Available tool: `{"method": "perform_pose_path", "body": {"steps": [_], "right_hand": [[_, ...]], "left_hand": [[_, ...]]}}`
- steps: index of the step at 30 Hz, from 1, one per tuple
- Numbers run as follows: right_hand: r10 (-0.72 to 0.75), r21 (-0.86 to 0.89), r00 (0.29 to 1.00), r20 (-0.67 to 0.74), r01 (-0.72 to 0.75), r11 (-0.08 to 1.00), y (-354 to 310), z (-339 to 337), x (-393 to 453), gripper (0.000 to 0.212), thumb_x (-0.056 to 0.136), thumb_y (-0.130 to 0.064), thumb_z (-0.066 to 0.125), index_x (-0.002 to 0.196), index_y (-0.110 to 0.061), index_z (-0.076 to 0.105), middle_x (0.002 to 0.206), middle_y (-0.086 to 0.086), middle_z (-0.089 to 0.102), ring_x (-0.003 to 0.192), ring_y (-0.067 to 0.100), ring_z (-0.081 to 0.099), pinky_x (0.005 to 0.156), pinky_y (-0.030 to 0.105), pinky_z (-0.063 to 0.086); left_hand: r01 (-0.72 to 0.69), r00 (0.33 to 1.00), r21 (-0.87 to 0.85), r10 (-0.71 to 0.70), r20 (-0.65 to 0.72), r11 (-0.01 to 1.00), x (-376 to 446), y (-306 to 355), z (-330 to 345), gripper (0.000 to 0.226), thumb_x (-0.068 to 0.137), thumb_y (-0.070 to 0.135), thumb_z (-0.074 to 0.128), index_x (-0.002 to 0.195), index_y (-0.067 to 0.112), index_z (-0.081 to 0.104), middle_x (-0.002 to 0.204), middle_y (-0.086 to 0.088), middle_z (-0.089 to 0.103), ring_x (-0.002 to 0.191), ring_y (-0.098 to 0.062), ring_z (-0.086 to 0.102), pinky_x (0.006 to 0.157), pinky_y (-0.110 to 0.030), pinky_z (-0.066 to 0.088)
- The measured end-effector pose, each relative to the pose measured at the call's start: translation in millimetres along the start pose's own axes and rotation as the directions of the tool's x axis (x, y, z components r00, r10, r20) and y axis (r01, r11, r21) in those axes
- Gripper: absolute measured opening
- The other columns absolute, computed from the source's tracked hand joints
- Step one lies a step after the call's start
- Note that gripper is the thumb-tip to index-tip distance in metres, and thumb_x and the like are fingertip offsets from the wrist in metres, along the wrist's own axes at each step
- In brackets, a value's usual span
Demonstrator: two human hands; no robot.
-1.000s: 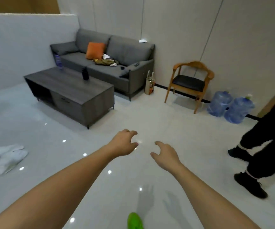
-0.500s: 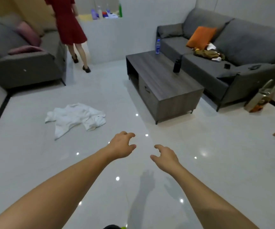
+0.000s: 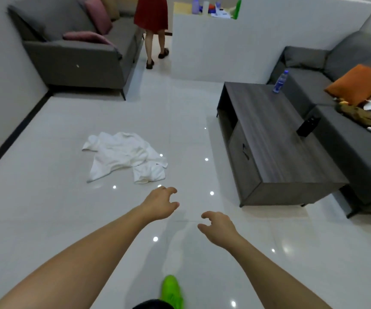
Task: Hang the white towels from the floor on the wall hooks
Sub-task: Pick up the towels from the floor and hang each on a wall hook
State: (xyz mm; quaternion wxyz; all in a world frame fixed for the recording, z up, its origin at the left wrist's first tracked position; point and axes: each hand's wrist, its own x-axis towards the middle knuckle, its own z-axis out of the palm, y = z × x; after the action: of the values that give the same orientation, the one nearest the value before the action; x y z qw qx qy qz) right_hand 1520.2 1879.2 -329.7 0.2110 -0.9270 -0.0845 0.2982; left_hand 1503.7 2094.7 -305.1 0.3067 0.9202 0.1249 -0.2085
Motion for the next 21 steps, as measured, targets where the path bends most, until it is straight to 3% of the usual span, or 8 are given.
{"method": "perform_pose_path", "body": {"steps": [4, 9, 21], "right_hand": [[-0.033, -0.018, 0.998, 0.049, 0.033, 0.999, -46, -22, 79, 0.049, 0.093, -0.041, 0.059, 0.137, -0.021, 0.055, 0.132, 0.001, 0.061, 0.117, 0.018, 0.059, 0.088, 0.023, 0.041], [-0.049, -0.060, 0.982, 0.182, 0.061, 0.996, -101, -22, 167, 0.049, 0.092, -0.041, 0.059, 0.136, -0.021, 0.056, 0.133, 0.001, 0.059, 0.121, 0.016, 0.056, 0.091, 0.022, 0.040], [-0.065, -0.108, 0.898, 0.436, 0.124, 0.986, -233, 34, 465, 0.048, 0.090, -0.038, 0.062, 0.134, -0.020, 0.059, 0.135, 0.004, 0.060, 0.122, 0.020, 0.055, 0.097, 0.026, 0.042]], "left_hand": [[0.050, 0.998, -0.058, -0.052, -0.044, 0.997, 59, -30, -49, 0.054, 0.095, 0.039, 0.057, 0.145, 0.021, 0.045, 0.150, -0.006, 0.042, 0.128, -0.023, 0.048, 0.104, -0.032, 0.038], [0.179, 0.981, -0.123, -0.186, -0.047, 0.976, 113, -88, -91, 0.054, 0.096, 0.040, 0.057, 0.144, 0.021, 0.045, 0.146, -0.007, 0.045, 0.133, -0.023, 0.043, 0.106, -0.031, 0.035], [0.461, 0.884, -0.202, -0.468, 0.015, 0.864, 310, -251, -177, 0.049, 0.096, 0.038, 0.057, 0.142, 0.023, 0.048, 0.139, -0.008, 0.049, 0.126, -0.023, 0.048, 0.100, -0.030, 0.038]]}}
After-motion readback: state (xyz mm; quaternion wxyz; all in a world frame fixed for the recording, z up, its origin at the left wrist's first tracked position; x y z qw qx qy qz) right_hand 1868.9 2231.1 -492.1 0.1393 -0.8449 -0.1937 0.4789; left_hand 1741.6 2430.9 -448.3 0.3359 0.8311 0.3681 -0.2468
